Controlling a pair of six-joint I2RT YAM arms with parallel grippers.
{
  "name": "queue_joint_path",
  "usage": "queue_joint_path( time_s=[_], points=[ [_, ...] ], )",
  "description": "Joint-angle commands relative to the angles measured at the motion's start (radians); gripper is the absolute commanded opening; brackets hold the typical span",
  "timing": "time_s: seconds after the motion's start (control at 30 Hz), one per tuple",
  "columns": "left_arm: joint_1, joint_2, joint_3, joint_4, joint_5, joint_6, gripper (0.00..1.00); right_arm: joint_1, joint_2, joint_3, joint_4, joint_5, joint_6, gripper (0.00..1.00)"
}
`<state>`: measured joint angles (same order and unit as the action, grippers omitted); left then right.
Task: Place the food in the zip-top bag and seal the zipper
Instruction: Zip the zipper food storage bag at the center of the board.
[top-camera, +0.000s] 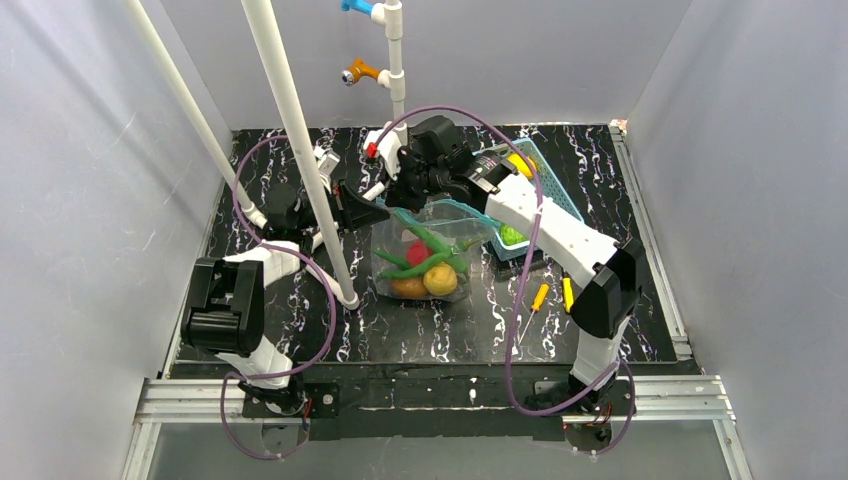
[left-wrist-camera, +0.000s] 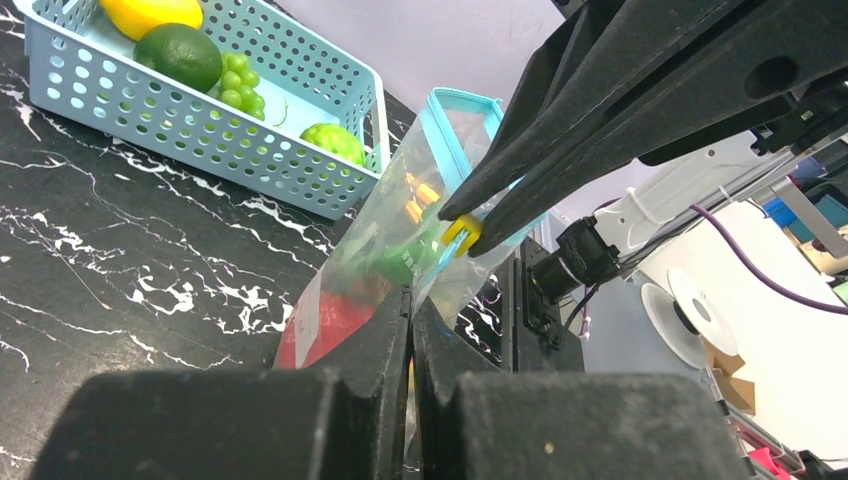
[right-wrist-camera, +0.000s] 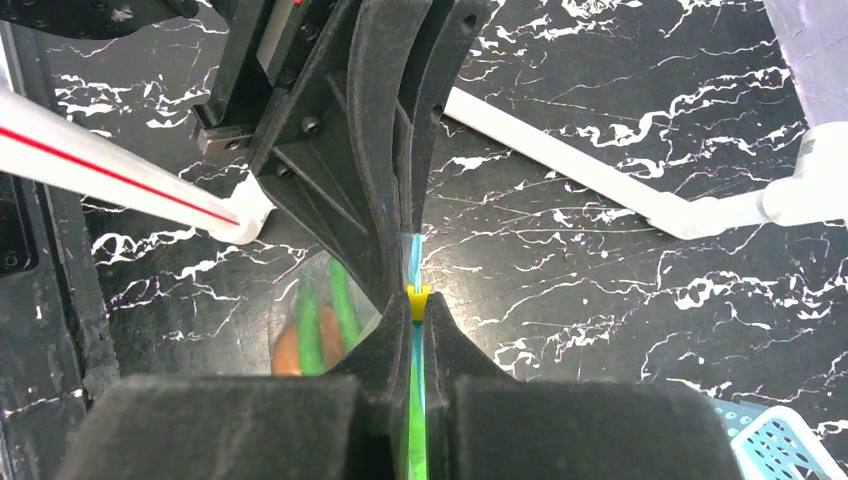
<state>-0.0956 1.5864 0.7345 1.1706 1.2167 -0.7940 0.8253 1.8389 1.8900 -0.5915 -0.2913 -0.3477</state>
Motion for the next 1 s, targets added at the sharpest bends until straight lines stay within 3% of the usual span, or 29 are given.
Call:
queue_joint_path(
  time_s=[0.0,0.63,0.97],
  points=[
    [0.018,-0.05,0.011,0.08,-0.003,-0.011,0.0,-0.017,-0.091,-0.014,-0.014,0.029,-0.008,0.01],
    [0.034,-0.082,0.003,0.075,-0.007,-0.007,0.0,-0.049,-0.353,-0.332,0.053,0.167,0.032,0.01],
    [0.087,-0.16,0.082,-0.537,-0.104,0.393,0.0,-0.097,-0.591,-0.618,0.103,0.226,0.05,0.01]
  ],
)
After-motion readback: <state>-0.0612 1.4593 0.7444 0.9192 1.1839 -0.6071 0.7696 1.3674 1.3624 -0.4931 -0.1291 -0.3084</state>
